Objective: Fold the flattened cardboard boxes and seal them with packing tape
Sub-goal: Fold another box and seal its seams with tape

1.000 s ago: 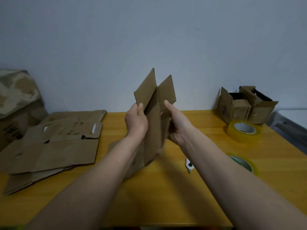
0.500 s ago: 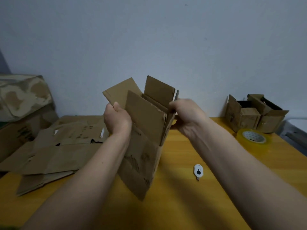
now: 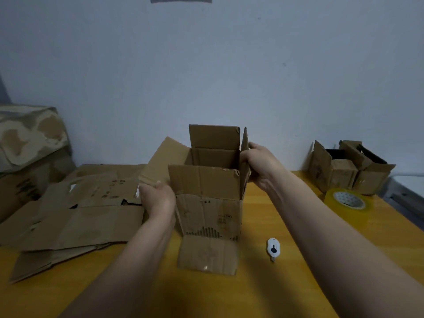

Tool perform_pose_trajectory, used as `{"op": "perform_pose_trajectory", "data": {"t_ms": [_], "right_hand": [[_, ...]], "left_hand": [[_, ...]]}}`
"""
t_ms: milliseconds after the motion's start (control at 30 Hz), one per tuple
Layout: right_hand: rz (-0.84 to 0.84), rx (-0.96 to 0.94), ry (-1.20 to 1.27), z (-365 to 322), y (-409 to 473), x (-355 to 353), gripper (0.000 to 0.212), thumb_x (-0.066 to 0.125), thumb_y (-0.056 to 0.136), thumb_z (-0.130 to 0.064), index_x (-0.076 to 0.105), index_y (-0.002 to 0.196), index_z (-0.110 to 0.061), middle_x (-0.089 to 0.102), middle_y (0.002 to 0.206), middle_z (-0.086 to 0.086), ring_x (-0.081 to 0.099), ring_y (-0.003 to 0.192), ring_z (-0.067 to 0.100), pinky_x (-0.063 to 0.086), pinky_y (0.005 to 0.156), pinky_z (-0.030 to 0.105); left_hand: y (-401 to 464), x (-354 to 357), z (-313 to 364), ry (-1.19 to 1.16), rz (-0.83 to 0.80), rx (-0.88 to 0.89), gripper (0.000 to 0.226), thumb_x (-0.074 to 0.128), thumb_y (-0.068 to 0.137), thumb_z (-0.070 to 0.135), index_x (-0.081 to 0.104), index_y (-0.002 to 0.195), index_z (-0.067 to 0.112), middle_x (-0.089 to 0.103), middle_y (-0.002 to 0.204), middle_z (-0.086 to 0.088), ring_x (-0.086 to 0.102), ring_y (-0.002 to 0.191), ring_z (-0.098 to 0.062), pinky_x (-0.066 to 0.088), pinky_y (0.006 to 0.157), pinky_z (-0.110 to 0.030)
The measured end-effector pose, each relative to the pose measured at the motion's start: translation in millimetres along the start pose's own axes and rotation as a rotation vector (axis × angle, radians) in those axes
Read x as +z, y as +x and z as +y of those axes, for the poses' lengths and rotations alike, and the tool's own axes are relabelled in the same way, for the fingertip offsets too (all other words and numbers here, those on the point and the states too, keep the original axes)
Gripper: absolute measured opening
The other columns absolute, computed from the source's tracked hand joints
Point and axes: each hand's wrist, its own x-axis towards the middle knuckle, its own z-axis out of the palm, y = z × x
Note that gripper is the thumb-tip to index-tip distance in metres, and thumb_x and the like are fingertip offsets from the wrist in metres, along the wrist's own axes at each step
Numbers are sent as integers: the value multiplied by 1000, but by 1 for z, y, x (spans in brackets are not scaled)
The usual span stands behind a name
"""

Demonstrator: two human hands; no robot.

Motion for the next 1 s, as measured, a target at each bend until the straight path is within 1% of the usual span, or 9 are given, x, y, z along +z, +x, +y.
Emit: {"op": "perform_pose_trajectory", "data": {"t_ms": [100,233,367,433,533,633,800,933,1000], "right_hand": [[13,0,-5,11,9,0,65,46,91,0,25,149,-21,46,131,15,55,114,37,48,88,52],[154,1,-2,19,21,-8,50,42,93,3,43,138,-18,62,106,18,61,69,22,54,55,35],[155,-42,-98,21,36,-13,49,43,94,2,46,139,-17,61,116,17,64,86,27,56,63,35],[159,-58,-152,21,40,-12,49,43,95,1,45,140,-18,60,120,15,63,91,28,53,59,31],[175,-49,-182,20,39,-16,49,41,96,0,45,140,-20,62,99,8,61,77,23,49,51,28],[179,-15,-179,21,35,-25,49,45,95,-3,44,141,-19,60,94,7,58,70,21,47,48,29],[219,67,-112,31,28,-49,54,54,91,3,42,142,-12,56,111,16,58,94,30,54,73,40],[174,95,-114,33,18,-61,46,55,91,4,53,132,-15,57,115,19,59,102,33,56,71,36],[161,121,-150,39,12,-64,38,54,91,3,60,124,-14,57,113,17,58,103,31,55,73,36]], "left_hand": [[3,6,-17,-38,-23,-53,43,44,101,12,31,141,6,47,137,-15,51,120,-32,41,91,-32],[12,15,-21,-20,-50,-27,84,59,92,6,4,153,21,25,156,-13,40,135,-34,41,105,-43],[26,16,-22,510,15,474,101,69,83,14,-2,154,29,-1,162,-4,5,148,-30,17,119,-51],[31,16,-22,765,-71,761,98,63,87,11,-6,153,32,4,163,-3,2,149,-22,12,120,-44],[28,15,-19,803,-321,685,96,49,92,-4,-13,151,40,30,156,-9,17,147,-26,48,92,-34],[22,7,-19,831,-514,569,66,38,101,15,0,155,26,52,139,-6,4,149,-25,20,117,-47],[13,-7,-15,862,-415,569,60,39,94,57,46,130,10,60,126,-8,19,146,-29,16,118,-47],[-7,-19,-4,889,-336,649,66,42,90,61,47,128,7,62,103,-5,49,122,-27,27,116,-43],[-17,-23,-4,935,-305,688,72,42,91,61,38,140,8,61,117,-7,51,120,-24,30,114,-41]]}}
